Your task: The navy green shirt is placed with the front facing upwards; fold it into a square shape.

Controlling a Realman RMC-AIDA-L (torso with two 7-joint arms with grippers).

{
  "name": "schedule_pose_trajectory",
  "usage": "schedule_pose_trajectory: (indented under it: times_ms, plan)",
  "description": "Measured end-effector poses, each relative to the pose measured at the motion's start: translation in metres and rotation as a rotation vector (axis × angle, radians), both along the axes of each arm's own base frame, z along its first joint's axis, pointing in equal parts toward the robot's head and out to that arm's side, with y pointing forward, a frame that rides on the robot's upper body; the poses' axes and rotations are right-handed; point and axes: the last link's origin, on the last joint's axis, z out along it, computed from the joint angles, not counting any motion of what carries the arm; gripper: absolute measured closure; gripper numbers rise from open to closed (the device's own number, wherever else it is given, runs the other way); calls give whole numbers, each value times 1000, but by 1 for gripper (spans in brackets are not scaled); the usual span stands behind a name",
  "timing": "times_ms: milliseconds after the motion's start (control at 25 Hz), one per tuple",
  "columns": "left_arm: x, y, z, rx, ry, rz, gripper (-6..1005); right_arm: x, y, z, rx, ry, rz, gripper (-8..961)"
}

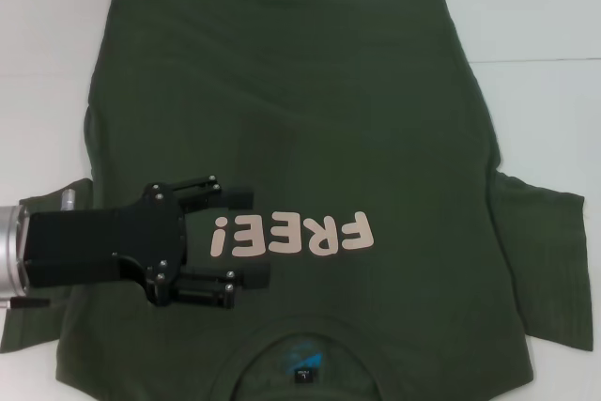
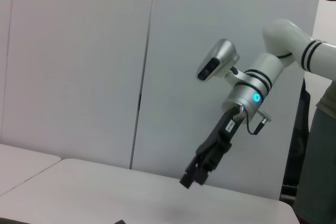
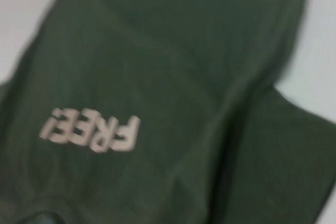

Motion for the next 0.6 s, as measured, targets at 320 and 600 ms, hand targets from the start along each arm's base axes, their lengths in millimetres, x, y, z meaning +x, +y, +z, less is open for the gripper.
schedule_pose_trajectory:
  times_ms: [320, 600]
  plan:
    - [1, 1, 0, 0, 2, -3, 65, -11, 8, -16, -139, -86, -84, 176]
    - [0, 0, 0, 0, 3, 1, 65, -16, 10, -32, -217, -91, -139, 214]
